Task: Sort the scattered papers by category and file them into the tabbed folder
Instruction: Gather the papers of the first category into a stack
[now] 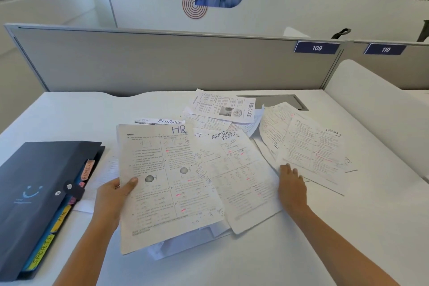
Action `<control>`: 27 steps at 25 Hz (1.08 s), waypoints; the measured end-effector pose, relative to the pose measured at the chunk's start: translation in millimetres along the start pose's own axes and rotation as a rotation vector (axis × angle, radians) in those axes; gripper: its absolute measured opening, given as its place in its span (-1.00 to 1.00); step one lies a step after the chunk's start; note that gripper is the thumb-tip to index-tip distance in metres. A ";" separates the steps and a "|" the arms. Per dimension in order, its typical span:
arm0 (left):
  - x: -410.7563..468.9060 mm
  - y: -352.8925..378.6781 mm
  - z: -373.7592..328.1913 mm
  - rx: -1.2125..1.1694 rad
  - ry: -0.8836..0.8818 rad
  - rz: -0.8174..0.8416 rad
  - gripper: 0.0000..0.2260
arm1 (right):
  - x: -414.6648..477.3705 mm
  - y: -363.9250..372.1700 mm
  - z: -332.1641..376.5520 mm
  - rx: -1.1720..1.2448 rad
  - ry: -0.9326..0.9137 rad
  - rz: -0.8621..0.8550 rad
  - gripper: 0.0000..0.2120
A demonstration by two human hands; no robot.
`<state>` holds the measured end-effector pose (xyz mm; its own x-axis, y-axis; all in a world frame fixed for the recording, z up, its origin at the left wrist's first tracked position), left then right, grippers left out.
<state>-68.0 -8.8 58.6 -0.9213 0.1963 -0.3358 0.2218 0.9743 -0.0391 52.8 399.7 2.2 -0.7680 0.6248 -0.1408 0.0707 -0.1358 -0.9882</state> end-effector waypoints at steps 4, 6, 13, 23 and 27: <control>-0.2 5.6 -2.3 -0.016 0.006 0.018 -0.96 | -0.8 -25.1 -28.9 0.255 0.175 -0.127 -0.78; -0.1 8.7 -3.0 -0.019 0.002 0.027 -0.96 | 1.2 -35.8 -39.5 0.447 0.271 -0.214 -0.77; -0.4 22.3 -3.3 -0.015 -0.016 0.057 -0.96 | -33.4 -15.6 10.9 0.244 -0.267 -0.504 -0.53; -1.3 2.5 1.9 0.011 -0.020 0.022 -0.94 | -39.9 19.4 40.6 0.096 -0.821 -0.174 -0.54; 2.3 -7.5 8.3 0.010 -0.052 -0.007 -0.95 | -28.0 5.5 13.2 0.368 -0.496 -0.217 -0.51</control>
<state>-69.1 -16.6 50.3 -0.9051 0.1835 -0.3835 0.2192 0.9743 -0.0513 66.3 371.3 1.5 -0.9491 0.2506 0.1907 -0.2735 -0.3563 -0.8935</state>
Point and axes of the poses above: each hand's wrist, its own x-axis towards the middle knuckle, its own y-axis out of the palm, z = x × y, the point moved 3 cm from there along x, towards the middle knuckle, and after that the axes turned 13 degrees about z, right-handed, at the moved point
